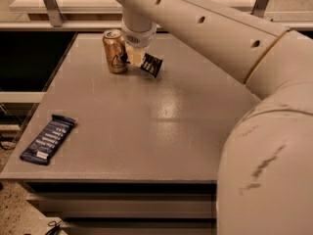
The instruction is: Move rxbar chocolate near orange can
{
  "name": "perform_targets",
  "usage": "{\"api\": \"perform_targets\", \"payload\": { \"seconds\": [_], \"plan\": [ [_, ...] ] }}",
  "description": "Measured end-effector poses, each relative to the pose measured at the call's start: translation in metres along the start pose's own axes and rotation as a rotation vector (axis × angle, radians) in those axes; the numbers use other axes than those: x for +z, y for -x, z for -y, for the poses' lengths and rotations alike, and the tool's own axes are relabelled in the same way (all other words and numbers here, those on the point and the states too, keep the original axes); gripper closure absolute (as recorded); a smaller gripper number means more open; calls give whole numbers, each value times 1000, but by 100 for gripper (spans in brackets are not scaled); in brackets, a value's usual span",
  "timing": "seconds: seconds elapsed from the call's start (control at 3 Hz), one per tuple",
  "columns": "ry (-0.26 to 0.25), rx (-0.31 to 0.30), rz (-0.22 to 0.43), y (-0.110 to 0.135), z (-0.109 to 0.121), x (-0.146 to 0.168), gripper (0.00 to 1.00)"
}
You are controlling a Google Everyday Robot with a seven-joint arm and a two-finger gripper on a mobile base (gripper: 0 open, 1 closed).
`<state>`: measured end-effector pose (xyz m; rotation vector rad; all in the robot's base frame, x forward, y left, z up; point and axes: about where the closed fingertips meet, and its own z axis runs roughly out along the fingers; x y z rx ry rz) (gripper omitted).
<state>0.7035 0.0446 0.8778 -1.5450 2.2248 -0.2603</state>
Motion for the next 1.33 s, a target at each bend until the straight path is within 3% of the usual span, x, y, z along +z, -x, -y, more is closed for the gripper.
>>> {"api": "perform_targets", "payload": {
  "seconds": [0.33, 0.67, 1.33],
  "plan": [
    [6, -5, 0, 3, 0, 1, 13],
    [10, -7, -3, 3, -1, 2, 0],
    [24, -14, 10, 6, -4, 3, 0]
  ]
}}
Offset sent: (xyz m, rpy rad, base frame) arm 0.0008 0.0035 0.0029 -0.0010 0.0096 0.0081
